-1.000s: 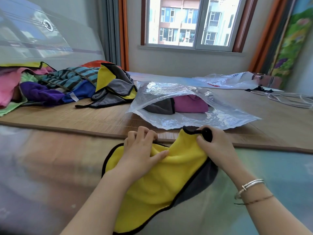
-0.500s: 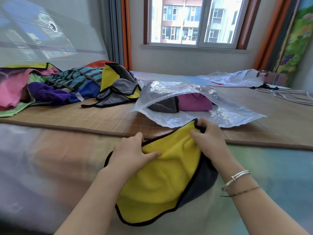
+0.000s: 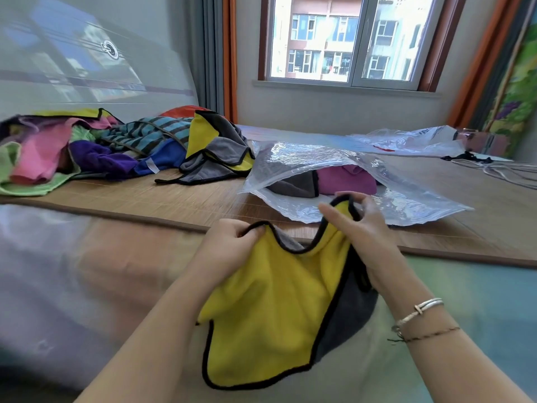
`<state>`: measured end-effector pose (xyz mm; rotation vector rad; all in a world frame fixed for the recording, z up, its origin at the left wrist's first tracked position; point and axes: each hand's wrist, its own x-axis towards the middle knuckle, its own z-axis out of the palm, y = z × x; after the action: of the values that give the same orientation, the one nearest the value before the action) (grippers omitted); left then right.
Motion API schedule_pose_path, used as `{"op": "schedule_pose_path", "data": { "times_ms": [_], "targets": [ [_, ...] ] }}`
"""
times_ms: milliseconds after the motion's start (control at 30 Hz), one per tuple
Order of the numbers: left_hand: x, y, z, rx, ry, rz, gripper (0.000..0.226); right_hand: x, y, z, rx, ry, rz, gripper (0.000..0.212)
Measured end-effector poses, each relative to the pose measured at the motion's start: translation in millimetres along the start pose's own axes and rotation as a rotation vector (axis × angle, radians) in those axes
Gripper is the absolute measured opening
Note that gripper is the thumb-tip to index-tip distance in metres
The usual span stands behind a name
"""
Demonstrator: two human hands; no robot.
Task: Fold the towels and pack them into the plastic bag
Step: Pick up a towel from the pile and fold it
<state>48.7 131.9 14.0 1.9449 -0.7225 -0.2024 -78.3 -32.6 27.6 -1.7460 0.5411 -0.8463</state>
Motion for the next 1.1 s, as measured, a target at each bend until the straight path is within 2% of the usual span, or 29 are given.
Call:
{"op": "schedule_pose_path", "data": {
  "times_ms": [67, 133, 167, 200, 300, 367, 433, 500, 633, 733, 833, 900, 1000, 1033, 1100],
  "targets": [
    [-3, 7, 5, -0.205, -0.048, -0.043, 0.038, -8, -5, 10, -0.142, -0.201, -0.026, 0.062],
    [-6, 12, 8, -0.359, -0.078, -0.089, 0.033, -13, -6, 19, -0.203, -0.387, -0.087, 0.041],
    [-7, 13, 9, -0.386, -0.092, -0.099, 0.031, -14, -5, 22, -0.24, -0.409, -0.118, 0.028],
    [-7, 13, 9, -0.392, -0.114, -0.098, 0.028, -12, -3, 24, -0.285, -0.374, -0.145, 0.02],
    [-10, 16, 7, -0.406, -0.238, -0.058, 0.019, -3, 4, 22, -0.436, -0.135, -0.201, 0.024],
    [-13, 17, 6, -0.263, -0.281, -0.038, 0.029, -1, 6, 20, -0.428, 0.021, -0.23, 0.021],
    [-13, 15, 6, 0.002, -0.214, 0.009, 0.031, 0, 7, 19, -0.395, 0.15, -0.236, 0.018],
    [-13, 14, 4, 0.111, -0.091, 0.036, 0.02, 3, 8, 16, -0.344, 0.259, -0.229, 0.02],
    [-10, 12, -9, -0.107, 0.069, -0.002, 0.01, 7, 10, 11, -0.259, 0.345, -0.164, 0.021],
    [-9, 11, -12, -0.324, 0.15, -0.047, 0.012, 4, 9, 15, -0.159, 0.241, -0.032, 0.035],
    [-12, 15, -5, -0.596, 0.105, -0.154, 0.016, -4, 2, 26, 0.038, 0.083, 0.063, 0.019],
    [-14, 21, 0, -0.74, 0.041, -0.192, 0.017, -10, -3, 34, 0.231, 0.178, -0.024, 0.009],
    [-17, 27, 4, -0.905, -0.02, -0.188, 0.016, -15, -12, 39, 0.264, 0.478, -0.284, 0.021],
    [-18, 29, 4, -0.957, -0.034, -0.185, 0.015, -19, -15, 41, 0.196, 0.493, -0.365, 0.022],
    [-20, 32, 5, -1.022, -0.056, -0.173, 0.012, -28, -14, 49, -0.015, 0.398, -0.493, 0.023]
  ]
}}
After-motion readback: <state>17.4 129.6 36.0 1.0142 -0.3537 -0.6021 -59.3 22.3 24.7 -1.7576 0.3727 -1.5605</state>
